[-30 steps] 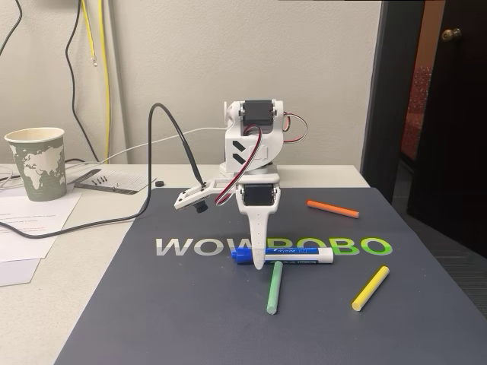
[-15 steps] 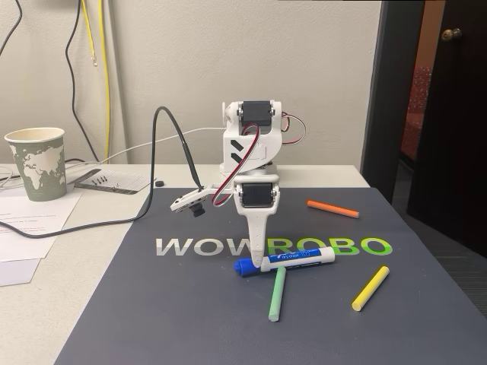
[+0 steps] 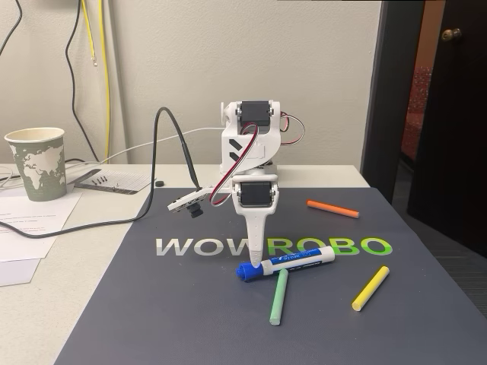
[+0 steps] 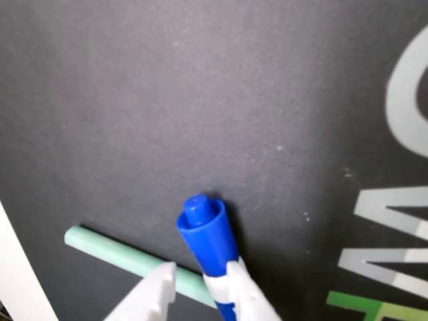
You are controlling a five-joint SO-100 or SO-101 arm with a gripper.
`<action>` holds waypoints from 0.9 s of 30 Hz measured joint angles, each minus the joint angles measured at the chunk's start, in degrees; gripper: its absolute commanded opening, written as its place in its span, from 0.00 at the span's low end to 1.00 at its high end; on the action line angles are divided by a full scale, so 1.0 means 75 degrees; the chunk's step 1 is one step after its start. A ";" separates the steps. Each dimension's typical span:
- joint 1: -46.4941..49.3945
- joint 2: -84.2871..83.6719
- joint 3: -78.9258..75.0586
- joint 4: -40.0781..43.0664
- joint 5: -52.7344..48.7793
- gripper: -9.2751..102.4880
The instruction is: Pick up the blue marker.
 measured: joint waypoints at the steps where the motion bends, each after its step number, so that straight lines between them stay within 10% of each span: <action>1: 0.0000 0.0000 0.0000 0.0000 0.0012 0.19; 12: 0.0000 0.0000 0.0000 0.0574 -0.0246 0.37; 27: 0.0000 0.0000 0.0000 0.0961 -0.0363 0.36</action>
